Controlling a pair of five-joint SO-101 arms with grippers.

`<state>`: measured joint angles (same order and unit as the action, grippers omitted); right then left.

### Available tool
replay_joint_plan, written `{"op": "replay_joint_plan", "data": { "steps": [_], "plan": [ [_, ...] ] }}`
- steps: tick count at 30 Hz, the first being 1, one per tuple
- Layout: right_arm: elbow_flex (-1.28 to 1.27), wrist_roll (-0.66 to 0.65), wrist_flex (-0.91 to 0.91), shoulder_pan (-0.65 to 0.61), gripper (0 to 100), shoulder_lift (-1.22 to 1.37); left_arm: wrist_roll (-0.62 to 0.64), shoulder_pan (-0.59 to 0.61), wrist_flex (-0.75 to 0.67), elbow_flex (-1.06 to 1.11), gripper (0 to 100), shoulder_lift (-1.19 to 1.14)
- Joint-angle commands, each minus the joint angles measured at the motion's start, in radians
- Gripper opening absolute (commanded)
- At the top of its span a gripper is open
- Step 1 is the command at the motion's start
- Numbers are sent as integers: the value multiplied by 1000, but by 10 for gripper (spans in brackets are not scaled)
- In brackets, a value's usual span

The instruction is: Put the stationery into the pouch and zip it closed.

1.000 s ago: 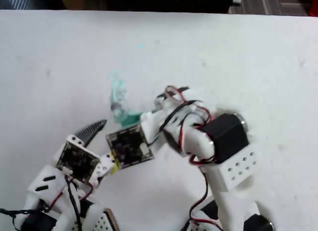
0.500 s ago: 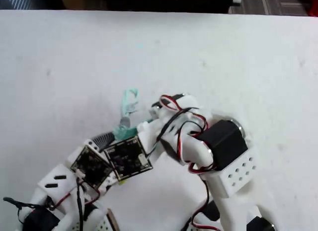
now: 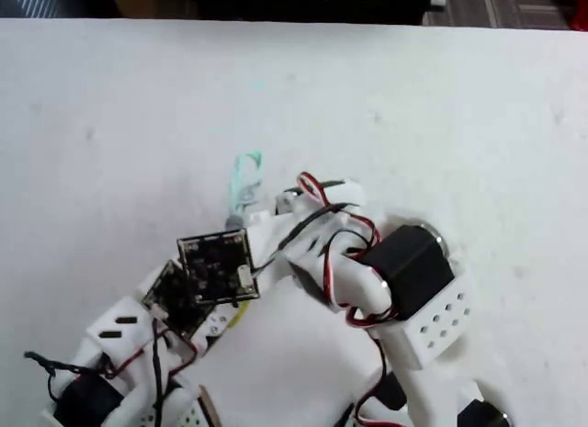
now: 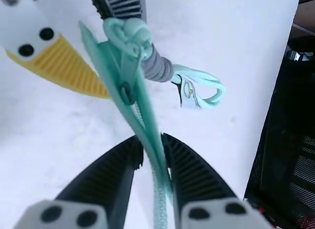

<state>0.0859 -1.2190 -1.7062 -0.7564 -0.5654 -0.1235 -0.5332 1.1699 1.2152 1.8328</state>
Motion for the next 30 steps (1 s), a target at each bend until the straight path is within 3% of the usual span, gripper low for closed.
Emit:
{"op": "replay_joint_plan", "data": {
  "steps": [1, 4, 7, 10, 14, 18, 21, 23, 26, 30],
  "plan": [
    [-38, 25, -4, 18, 18, -28, 32, -30, 18, -94, 64, -2],
    [-114, 29, 54, 50, 22, -36, 3, -33, 18, -95, 20, -2],
    [-135, 132, 99, 53, 59, -39, 6, -27, 14, -97, 23, -2],
    [-120, 252, 136, 53, 207, -42, 5, -12, 14, -103, 23, -2],
    [-80, 365, 137, 53, 382, -85, 5, 117, -12, -104, 23, -2],
    [-77, 371, 136, 53, 324, -157, 9, 262, -66, -97, 23, -2],
    [-71, 374, 145, 51, 266, -194, 46, 278, -72, -97, 23, -2],
    [-69, 453, 186, 50, 262, -216, 69, 275, -72, -95, 23, -2],
    [-49, 624, 236, -21, 259, -237, 69, 200, -75, -63, 23, -2],
    [11, 723, 214, -82, 258, -206, -9, 73, -143, 75, 23, -2]
  ]
}}
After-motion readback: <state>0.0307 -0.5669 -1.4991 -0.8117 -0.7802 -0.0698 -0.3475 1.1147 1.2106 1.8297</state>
